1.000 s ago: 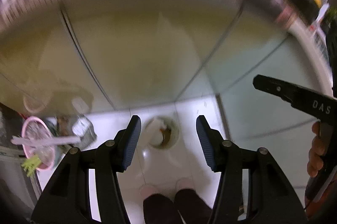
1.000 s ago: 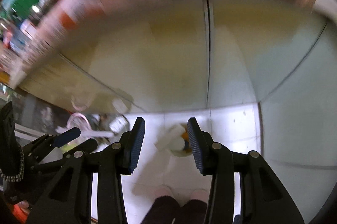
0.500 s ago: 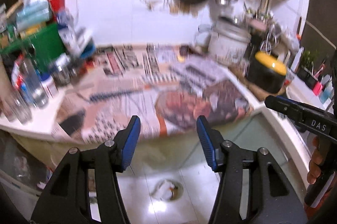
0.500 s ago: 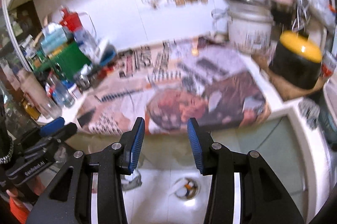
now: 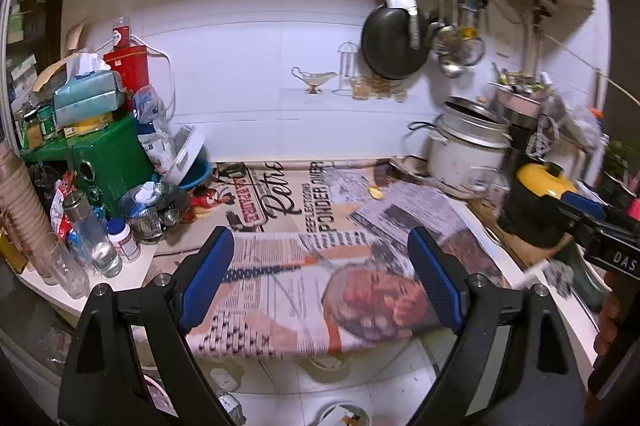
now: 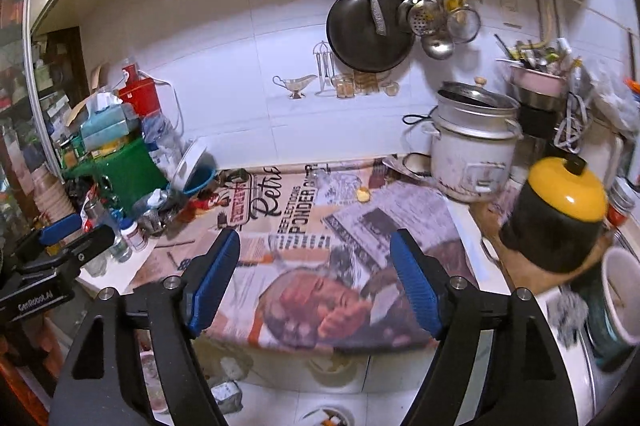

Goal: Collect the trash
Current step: 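Raise both open tools back toward the counter, then grasp the clear plastic cup with the right tool while the left tool grasps the green glass jar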

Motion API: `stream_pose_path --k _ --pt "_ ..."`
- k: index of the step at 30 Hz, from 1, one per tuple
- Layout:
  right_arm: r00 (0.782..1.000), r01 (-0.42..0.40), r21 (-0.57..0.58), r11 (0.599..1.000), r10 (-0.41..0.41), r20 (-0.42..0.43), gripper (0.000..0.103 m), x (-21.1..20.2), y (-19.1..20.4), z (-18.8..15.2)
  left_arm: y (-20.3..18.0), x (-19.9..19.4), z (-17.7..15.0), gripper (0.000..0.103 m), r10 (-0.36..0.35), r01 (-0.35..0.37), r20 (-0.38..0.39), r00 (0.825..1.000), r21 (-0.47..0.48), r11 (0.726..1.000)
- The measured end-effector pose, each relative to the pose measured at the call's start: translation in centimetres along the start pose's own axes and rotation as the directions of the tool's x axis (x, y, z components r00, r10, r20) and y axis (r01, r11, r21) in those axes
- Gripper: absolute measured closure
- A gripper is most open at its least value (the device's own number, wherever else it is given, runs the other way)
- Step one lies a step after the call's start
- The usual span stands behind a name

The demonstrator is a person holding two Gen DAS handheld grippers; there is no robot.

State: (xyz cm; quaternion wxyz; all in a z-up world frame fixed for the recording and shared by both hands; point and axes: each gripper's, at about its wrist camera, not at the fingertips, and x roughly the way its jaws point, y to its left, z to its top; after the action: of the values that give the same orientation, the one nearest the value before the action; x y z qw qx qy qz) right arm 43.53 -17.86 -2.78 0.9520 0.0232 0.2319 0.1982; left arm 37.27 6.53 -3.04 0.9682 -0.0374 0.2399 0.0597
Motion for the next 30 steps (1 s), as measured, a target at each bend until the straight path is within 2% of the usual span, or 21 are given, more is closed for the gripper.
stream_pose_path --k 4,6,10,14,18,23,28,30 --pt "0.998 -0.043 -0.018 0.999 0.043 -0.041 0.028 4.2 -2.9 2.7 -1.0 4.3 2.3 0.014 0.037 -0.038 -0.027 0.999 -0.029 0.999" --pt "0.996 -0.068 -0.032 0.997 0.066 -0.065 0.028 6.3 -4.2 4.0 -1.2 7.1 3.6 0.014 0.071 -0.075 -0.049 0.996 -0.076 0.994" --pt "0.990 -0.116 -0.061 0.991 0.110 -0.090 0.028 10.5 -6.0 5.5 -1.0 10.4 4.9 0.014 0.121 -0.126 -0.047 0.992 -0.137 0.982" --pt "0.986 -0.128 -0.036 0.991 0.123 -0.117 0.028 14.4 -6.5 6.4 0.9 14.3 6.7 0.014 0.189 -0.200 -0.082 0.979 -0.166 0.966" --pt "0.970 -0.192 0.014 0.981 0.192 -0.153 0.028 18.4 -6.5 7.5 4.0 18.7 7.6 0.014 0.212 -0.232 -0.112 0.971 -0.211 0.950" --pt "0.971 -0.136 0.015 0.991 0.136 -0.194 0.028 23.7 -4.6 8.6 8.5 27.1 7.7 0.014 0.222 -0.253 -0.174 0.959 -0.180 0.951" --pt "0.968 -0.045 0.040 0.998 0.054 -0.246 0.028 30.8 -2.1 9.5 13.4 36.8 7.5 0.015 0.144 -0.182 -0.257 0.956 -0.131 0.975" --pt "0.960 -0.024 0.054 0.998 0.038 -0.278 0.028 34.6 -1.1 9.9 15.2 40.3 7.4 0.020 0.122 -0.162 -0.281 0.952 -0.123 0.979"
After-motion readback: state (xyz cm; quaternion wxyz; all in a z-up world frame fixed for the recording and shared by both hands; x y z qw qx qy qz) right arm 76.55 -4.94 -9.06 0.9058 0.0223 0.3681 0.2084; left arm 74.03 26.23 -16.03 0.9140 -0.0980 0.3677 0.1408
